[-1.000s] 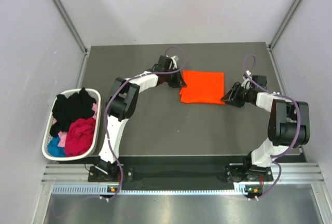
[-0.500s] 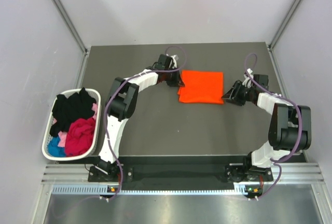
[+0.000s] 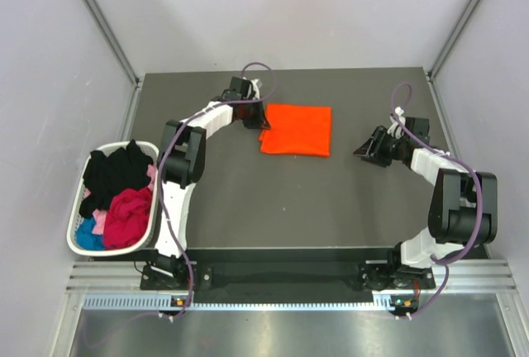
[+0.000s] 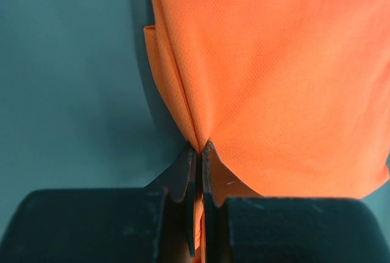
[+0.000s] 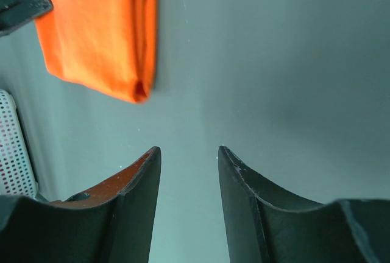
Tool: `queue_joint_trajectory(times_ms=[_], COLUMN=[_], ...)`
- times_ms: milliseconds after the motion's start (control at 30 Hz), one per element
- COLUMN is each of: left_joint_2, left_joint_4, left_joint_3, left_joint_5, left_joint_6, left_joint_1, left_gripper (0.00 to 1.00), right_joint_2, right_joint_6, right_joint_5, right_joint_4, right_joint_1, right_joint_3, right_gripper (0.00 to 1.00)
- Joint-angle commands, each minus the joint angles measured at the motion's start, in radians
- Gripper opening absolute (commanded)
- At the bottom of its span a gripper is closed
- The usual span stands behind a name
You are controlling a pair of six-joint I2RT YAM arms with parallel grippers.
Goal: Fold and stack the t-shirts
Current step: Neatly place the folded tshirt to the corner
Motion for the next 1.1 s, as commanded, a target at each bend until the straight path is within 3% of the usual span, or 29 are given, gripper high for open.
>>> queue_joint_trajectory(times_ms=[0,267,567,800,867,1067], left_joint_2=[-0.063,0.006,0.040,0.054,0.052,0.032], left_joint_4=[-0.062,-0.165,-0.140,-0.111,-0.102,-0.035], left_joint_3=[0.065,0.187,0.236,0.229,0.226,0.206], left_joint_5=[-0.086,-0.152,-0.316,-0.372,-0.456,-0.528], left_joint_6=[0.109,0.220,0.522,0.554,0.578,0.577], left_joint_1=[0.056,0.189,0.252,0.315,0.330,0.410], left_gripper=[0.00,0.00,0.00,0.00,0.00,0.00], right_joint_2=[-0.040,-0.059,-0.113,-0.127,-0.130,-0.138], right_joint_6=[-0.002,-0.002,0.008,0.028,0.038,0.062], right_joint_5=[-0.015,-0.024,-0.058,-0.085,-0.095,-0.121], right_joint_4=[0.033,0.042,0.061,0.085,0.099,0.151], right_joint_1=[0.012,0.012,0.012,0.012,0.012,0.019], right_joint_3=[0.013,0.003,-0.027,-0.022,-0.025,-0.051], right_gripper=[0.43,0.44,0.45,0.45,0.45,0.45])
